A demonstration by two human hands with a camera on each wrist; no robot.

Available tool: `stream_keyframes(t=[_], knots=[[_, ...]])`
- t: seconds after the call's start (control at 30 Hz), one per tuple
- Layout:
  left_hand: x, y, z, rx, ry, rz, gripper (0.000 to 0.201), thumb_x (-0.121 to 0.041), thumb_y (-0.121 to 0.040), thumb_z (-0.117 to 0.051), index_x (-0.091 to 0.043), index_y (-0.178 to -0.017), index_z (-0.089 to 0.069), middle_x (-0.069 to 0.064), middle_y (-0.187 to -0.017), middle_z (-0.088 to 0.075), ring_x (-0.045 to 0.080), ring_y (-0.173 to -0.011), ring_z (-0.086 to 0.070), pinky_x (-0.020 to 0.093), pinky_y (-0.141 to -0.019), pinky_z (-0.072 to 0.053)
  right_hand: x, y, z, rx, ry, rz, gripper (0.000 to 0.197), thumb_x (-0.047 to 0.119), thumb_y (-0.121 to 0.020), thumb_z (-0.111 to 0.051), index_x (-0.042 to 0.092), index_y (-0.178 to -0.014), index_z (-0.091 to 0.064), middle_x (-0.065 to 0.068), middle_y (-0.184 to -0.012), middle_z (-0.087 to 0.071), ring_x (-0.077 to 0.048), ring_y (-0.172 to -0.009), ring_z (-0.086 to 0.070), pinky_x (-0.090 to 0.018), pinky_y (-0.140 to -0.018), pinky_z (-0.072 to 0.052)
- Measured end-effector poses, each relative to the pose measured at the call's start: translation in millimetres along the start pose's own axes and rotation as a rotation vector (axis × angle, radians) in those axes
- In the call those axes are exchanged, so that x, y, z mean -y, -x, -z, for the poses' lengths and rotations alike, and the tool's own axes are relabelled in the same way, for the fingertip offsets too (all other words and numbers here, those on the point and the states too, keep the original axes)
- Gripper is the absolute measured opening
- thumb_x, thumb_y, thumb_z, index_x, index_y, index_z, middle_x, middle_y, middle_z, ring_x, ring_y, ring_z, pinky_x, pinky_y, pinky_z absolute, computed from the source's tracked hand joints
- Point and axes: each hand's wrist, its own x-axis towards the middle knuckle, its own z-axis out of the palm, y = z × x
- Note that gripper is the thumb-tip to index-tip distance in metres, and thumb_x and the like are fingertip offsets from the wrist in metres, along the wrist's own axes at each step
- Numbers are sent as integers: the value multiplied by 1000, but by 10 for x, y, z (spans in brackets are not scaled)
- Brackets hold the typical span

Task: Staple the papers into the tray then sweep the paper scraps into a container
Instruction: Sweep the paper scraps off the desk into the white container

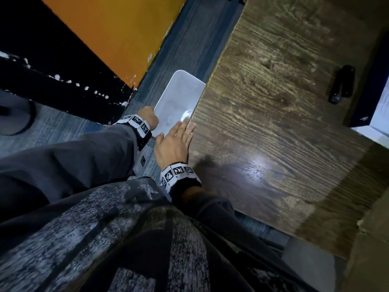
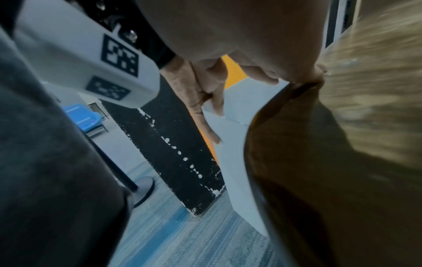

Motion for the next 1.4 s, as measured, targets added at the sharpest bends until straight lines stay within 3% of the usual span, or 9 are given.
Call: stream_keyframes(t=[0.17, 0.37, 0.43, 0.57, 0.7, 0.8, 1.1, 1.3, 1.4], knots=[[36, -4, 22, -7, 59, 18, 42, -1, -90, -43, -6, -130, -54, 22, -130, -58, 36, -120, -56, 38, -98, -45, 61, -25, 83, 117, 33, 253, 61, 13, -93, -37, -2, -148, -15, -16, -160, -3, -30, -148, 5, -41, -122, -3], [61, -24, 62, 12, 59, 8, 50, 6, -87, -38, -8, -134, -51, 22, -129, -58, 37, -118, -57, 40, -97, -46, -593, -62, 564, -354, -92, 115, 52, 23, -79, -32, 6, -120, -59, -15, -131, -57, -32, -128, -45, -48, -105, -38], [63, -9, 55, 7, 63, 11, 50, 7, -87, -38, -8, -133, -52, 22, -129, -58, 37, -118, -57, 40, -97, -46, -871, -73, 701, -444, -56, -22, 60, 27, -75, -32, 4, -126, -55, -18, -137, -50, -34, -131, -41, -49, -105, -37], [74, -1, 31, 29, 54, 3, 54, 7, -86, -36, -10, -136, -48, 21, -129, -59, 37, -115, -58, 41, -94, -48, -1279, -174, 894, -436, 1, -306, 61, 28, -90, -40, 8, -147, -29, -13, -159, -16, -30, -147, -12, -47, -116, -20], [87, -1, 4, 28, 40, 10, 54, 7, -86, -37, -10, -137, -47, 20, -130, -58, 37, -117, -57, 40, -94, -47, -1411, -392, 1008, -386, 95, -359, 64, 35, -96, -33, 8, -151, -12, -9, -161, -3, -25, -149, 0, -46, -120, -12], [71, -7, -12, 17, 39, 13, 55, 7, -87, -36, -11, -138, -46, 21, -131, -57, 37, -118, -56, 40, -94, -47, -1218, -458, 893, -376, 86, -352, 68, 33, -97, -32, -1, -150, -7, -18, -160, 0, -32, -148, 3, -44, -120, -5], [38, -19, 0, 8, 42, 22, 46, 4, -89, -39, -5, -132, -51, 21, -132, -57, 36, -121, -55, 41, -98, -45, -262, -170, 111, -123, 83, -54, 70, 32, -98, -31, -4, -149, 0, -22, -158, 10, -36, -146, 15, -42, -118, 9], [71, 3, -3, 28, 118, 6, 42, -1, -88, -44, -8, -127, -56, 21, -125, -62, 36, -113, -59, 36, -89, -49, -60, -82, -96, 92, 99, 279, 60, 18, -97, -30, -1, -149, -7, -16, -160, 4, -30, -147, 13, -41, -121, 7], [97, 13, 13, 20, 142, -4, 42, -2, -88, -43, -9, -127, -57, 21, -124, -62, 35, -113, -60, 36, -90, -49, -79, -91, -75, 172, 64, 317, 62, 10, -93, -35, -1, -149, -11, -15, -160, -3, -28, -148, 8, -40, -122, 2]])
